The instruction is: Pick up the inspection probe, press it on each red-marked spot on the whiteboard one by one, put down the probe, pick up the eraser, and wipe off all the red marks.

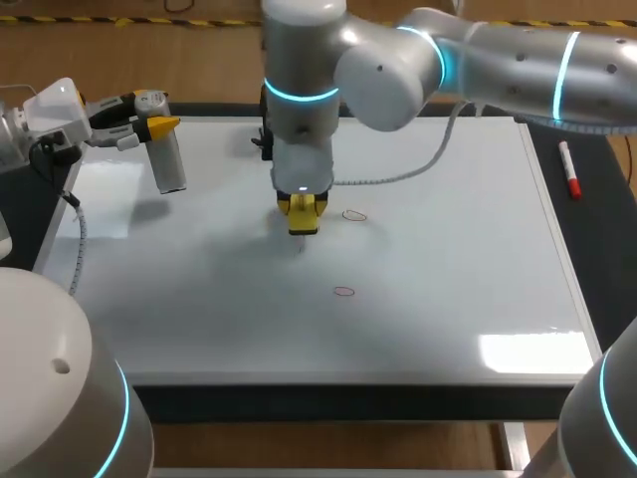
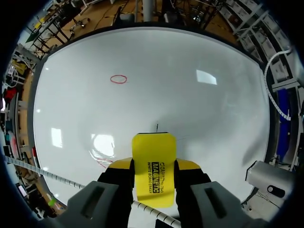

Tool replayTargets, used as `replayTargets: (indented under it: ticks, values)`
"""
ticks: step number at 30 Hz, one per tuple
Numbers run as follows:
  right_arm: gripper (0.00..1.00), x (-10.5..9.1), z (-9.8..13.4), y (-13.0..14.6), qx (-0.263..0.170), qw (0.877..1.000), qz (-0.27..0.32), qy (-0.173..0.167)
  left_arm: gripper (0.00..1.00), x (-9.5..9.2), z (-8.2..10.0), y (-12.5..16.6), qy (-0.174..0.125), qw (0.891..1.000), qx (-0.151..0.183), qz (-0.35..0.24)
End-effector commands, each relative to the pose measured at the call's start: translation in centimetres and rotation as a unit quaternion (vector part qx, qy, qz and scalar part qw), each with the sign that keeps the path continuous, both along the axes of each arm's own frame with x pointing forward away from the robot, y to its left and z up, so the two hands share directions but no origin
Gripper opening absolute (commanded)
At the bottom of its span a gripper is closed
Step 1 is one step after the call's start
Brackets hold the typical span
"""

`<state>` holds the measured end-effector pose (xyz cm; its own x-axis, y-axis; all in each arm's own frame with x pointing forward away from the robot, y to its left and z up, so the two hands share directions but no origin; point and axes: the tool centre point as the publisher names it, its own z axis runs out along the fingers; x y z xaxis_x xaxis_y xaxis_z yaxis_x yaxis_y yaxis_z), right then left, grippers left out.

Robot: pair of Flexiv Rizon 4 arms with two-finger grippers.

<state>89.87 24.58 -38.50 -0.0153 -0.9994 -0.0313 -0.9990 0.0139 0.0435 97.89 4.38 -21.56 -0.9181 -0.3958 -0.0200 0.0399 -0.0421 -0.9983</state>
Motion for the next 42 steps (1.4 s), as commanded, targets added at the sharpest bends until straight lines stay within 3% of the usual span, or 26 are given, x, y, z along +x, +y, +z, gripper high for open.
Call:
replayTargets:
  ticks: [1,11,24,42]
  values:
    - [0.00,0.4,1.6,-3.2,0.020,1.000,0.016,0.000,0.00,-0.1,0.2,0.0,0.000,1.000,0.001,0.001]
    - [0.00,2.1,2.5,-11.2,0.006,1.000,-0.002,-0.008,0.00,-0.1,0.2,0.0,0.000,1.000,0.001,0.001]
    - [0.00,3.5,1.9,-21.8,-0.004,0.997,-0.074,0.001,0.00,-0.1,0.2,0.0,0.000,1.000,0.001,0.001]
    - [0.00,4.0,0.1,-31.0,-0.016,0.991,-0.132,0.026,0.00,-0.1,0.2,0.0,0.000,1.000,0.001,0.001]
